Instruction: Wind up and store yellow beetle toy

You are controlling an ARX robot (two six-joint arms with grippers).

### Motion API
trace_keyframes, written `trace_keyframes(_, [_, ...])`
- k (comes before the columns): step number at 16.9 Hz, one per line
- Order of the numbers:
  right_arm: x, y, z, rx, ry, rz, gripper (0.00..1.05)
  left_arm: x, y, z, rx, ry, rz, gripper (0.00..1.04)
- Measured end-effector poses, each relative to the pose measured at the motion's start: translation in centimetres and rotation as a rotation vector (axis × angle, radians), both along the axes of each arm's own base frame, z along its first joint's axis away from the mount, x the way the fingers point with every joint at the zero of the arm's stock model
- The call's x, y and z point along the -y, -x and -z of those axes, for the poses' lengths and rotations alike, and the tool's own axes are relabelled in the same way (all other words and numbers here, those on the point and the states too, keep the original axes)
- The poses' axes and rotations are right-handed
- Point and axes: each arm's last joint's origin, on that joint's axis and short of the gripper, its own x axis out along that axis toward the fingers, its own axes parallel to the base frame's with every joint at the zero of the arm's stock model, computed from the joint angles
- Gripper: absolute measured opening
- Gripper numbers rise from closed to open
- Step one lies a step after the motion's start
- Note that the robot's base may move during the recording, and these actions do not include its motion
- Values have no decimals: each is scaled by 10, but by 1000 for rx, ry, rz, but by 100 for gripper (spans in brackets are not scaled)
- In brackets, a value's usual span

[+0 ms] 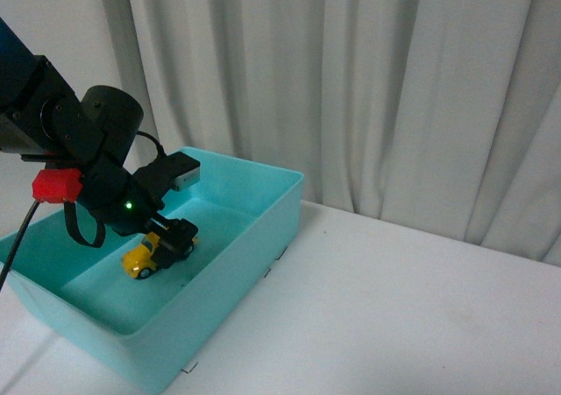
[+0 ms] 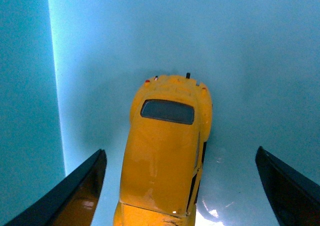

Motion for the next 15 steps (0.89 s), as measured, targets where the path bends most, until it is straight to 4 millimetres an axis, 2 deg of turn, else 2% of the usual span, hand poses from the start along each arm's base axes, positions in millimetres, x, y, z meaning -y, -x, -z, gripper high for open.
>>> trace_keyframes(1, [0,0,0,0,0,0,98,1,1,-7,25,12,10,99])
trace_keyframes(2, [0,0,0,0,0,0,98,2,2,-17,61,22,23,99])
trace_keyframes(5, [0,0,0,0,0,0,98,7,14,-69,246,8,61,98])
trace_keyframes(8, [0,0,0,0,0,0,98,23,44,-116,387,2,94,98])
trace_keyframes(11, [0,0,0,0,0,0,98,47,82,-171,588,-16,146,97])
trace_keyframes(12, [0,0,0,0,0,0,98,59,96,-182,815,-9,136,87])
trace_keyframes(13, [0,0,0,-1,0,0,98,75,118,-180,963,53,109,76])
trace_keyframes(14, [0,0,0,0,0,0,98,87,135,-170,1045,132,82,62])
trace_keyframes(15, [0,0,0,0,0,0,98,92,142,-160,1055,166,57,51])
